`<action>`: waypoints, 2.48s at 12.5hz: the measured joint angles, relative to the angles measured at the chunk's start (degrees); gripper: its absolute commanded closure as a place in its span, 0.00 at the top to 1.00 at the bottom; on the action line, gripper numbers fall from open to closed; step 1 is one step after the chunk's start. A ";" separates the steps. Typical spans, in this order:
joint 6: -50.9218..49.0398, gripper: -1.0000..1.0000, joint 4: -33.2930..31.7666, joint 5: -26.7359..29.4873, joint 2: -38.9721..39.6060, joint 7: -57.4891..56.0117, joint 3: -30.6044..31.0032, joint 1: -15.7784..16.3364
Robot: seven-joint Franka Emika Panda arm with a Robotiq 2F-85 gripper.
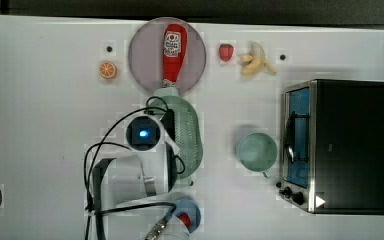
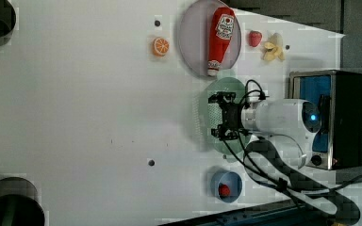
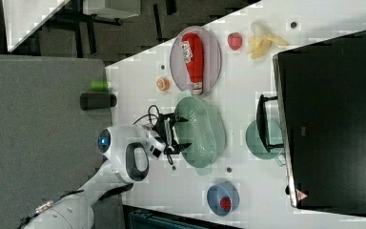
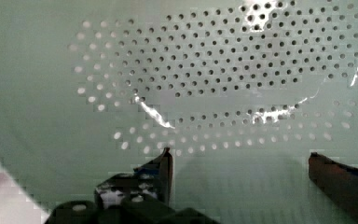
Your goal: Drag strainer right to left.
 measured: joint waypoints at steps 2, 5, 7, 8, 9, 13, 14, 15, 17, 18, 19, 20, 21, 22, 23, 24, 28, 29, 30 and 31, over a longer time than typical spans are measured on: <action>0.06 1.00 -0.11 0.00 0.45 1.96 2.16 0.74; 0.22 1.00 0.00 0.09 1.45 4.92 3.35 3.16; 1.23 1.00 1.23 -0.14 2.28 7.22 4.62 3.51; 1.29 1.00 1.68 0.61 3.05 7.83 4.51 4.06; 1.40 1.00 1.90 1.15 3.48 8.95 4.29 4.48; 0.39 1.00 10.52 -0.33 9.44 11.53 3.85 7.72; 0.45 1.00 11.64 -0.43 9.95 12.98 3.67 8.77; 0.11 1.00 12.09 -0.31 10.17 14.60 3.42 9.92; -0.06 1.00 12.87 -0.01 10.87 15.72 3.57 11.27; -0.39 1.00 13.88 0.44 11.93 16.67 3.63 12.11; -0.73 1.00 15.11 0.21 12.91 17.46 3.77 12.90; -0.95 1.00 16.56 0.27 13.78 17.68 3.81 13.94; -2.07 1.00 18.24 0.10 14.67 18.18 3.98 14.92; -3.13 1.00 19.47 0.49 15.15 18.74 4.23 15.60; -3.53 1.00 20.14 1.08 15.18 18.86 4.27 16.32; -3.92 1.00 21.15 0.92 15.35 19.64 4.06 17.01; -2.69 1.00 24.56 -0.01 16.94 25.63 3.46 18.78; -2.63 1.00 24.95 0.16 17.00 25.91 2.65 19.83; -1.23 1.00 25.07 -0.27 17.36 26.35 2.83 20.22; -1.12 1.00 25.29 -0.58 17.97 26.69 3.11 20.75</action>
